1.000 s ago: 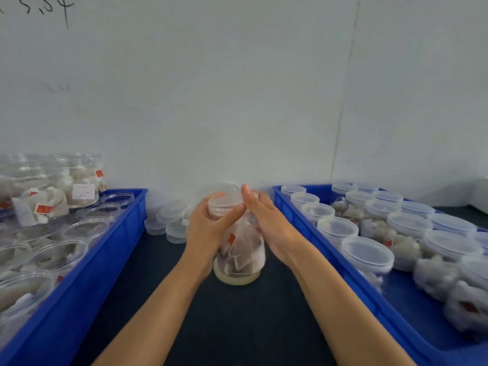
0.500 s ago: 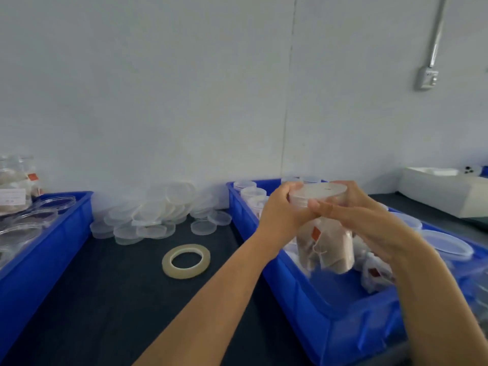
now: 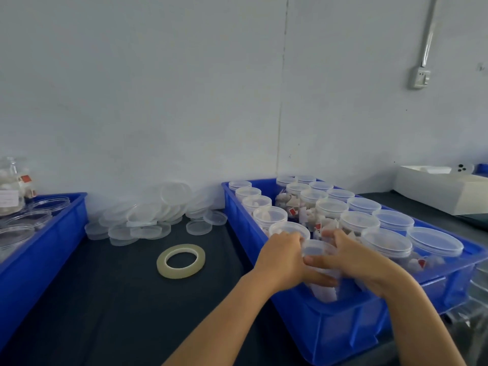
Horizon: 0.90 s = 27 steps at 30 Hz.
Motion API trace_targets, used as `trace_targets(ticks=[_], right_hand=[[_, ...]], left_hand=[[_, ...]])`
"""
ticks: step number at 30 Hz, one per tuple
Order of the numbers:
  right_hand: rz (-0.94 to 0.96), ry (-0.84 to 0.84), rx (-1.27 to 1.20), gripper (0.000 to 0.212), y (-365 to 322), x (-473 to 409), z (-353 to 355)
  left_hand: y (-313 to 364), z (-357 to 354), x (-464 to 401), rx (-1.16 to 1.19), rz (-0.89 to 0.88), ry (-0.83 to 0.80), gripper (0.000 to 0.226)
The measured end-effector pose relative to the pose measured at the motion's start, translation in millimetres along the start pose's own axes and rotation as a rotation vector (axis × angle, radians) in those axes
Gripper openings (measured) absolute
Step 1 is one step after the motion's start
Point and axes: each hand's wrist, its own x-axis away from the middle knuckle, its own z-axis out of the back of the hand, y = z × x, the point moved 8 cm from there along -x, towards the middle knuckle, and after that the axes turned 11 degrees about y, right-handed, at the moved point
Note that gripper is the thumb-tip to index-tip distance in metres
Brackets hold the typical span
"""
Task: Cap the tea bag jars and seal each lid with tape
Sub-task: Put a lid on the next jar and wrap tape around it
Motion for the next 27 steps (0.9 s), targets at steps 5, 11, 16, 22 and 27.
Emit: trace_targets(ticks=[5,11,16,22,27], right_hand=[[-0.088,0.050,-0.038,0.069,9.2,-4.5,-1.9],[-0.127,0.110,-0.092,0.062,9.1,-4.7,-1.1],[-0.075,0.059,-0.040,0.058,-1.9,-3.0,-8.0],[-0.077,0.023,0.092,0.058,-4.5,-7.8,-14.4],[-0.121,-0.032,0.340,0.049,5.0,-5.6,-12.1]], left_hand=[[-4.8,-8.2,-0.8,-0.244,-0.019,0.007,0.096],[2.5,-11.7,4.2,-0.228,0.020,0.063,0.097],[5.3,-6.6,2.3,-0.204,0.014,0.120,0.088],[1.2,-4.1,2.1,-0.257,-0.022,0.131,0.088],[7.0,-4.1,2.9,-0.268,-0.061,0.064,0.092]])
